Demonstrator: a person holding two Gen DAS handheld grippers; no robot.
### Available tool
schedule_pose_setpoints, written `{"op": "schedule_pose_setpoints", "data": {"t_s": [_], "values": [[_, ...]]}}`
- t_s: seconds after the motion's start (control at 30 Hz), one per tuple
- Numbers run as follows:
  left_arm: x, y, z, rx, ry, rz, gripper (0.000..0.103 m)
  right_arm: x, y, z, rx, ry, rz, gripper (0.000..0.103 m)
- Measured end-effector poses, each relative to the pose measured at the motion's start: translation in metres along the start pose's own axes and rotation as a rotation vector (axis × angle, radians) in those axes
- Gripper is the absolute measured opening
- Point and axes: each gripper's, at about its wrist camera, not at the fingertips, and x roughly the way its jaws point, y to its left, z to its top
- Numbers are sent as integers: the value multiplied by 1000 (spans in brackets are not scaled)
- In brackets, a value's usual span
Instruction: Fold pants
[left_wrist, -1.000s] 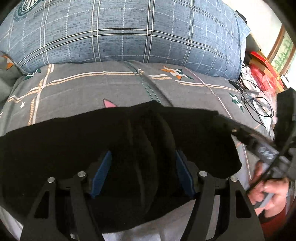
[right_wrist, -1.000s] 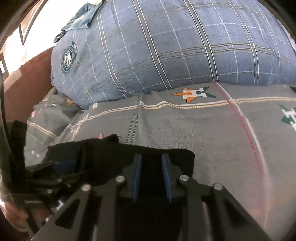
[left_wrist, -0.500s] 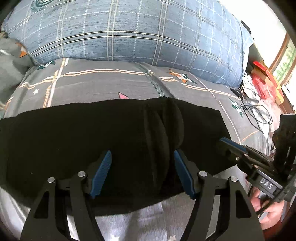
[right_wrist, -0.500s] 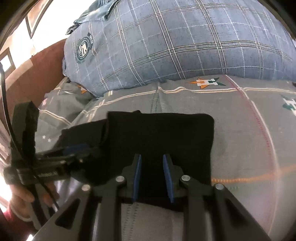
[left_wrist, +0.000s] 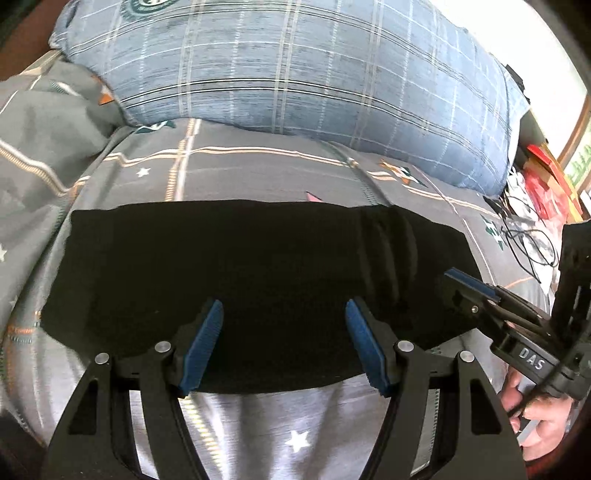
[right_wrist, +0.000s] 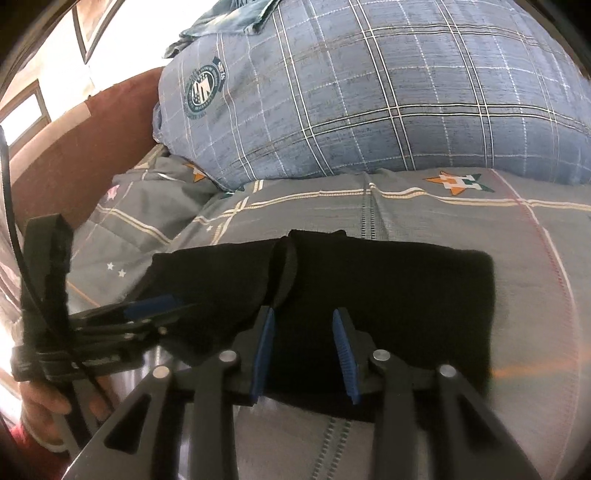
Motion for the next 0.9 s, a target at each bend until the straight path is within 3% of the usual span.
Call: {"op": "schedule_pose_setpoints", "data": {"t_s": [0.2,0.4,0.57,0.9], "values": [[0,23,-3,-64,-2,13,72,17,9,-2,-30,40,-65,38],[-7,35,-5,-102,-12,23,72,25,26,-6,-105,43,-99,48],[-23,48,-8,-145,-42,16,82,22,35,-3,-135,45,-77,48],[-48,90,-27,-274,-71,26,82,20,49,13,-185,17,-54,50]]}}
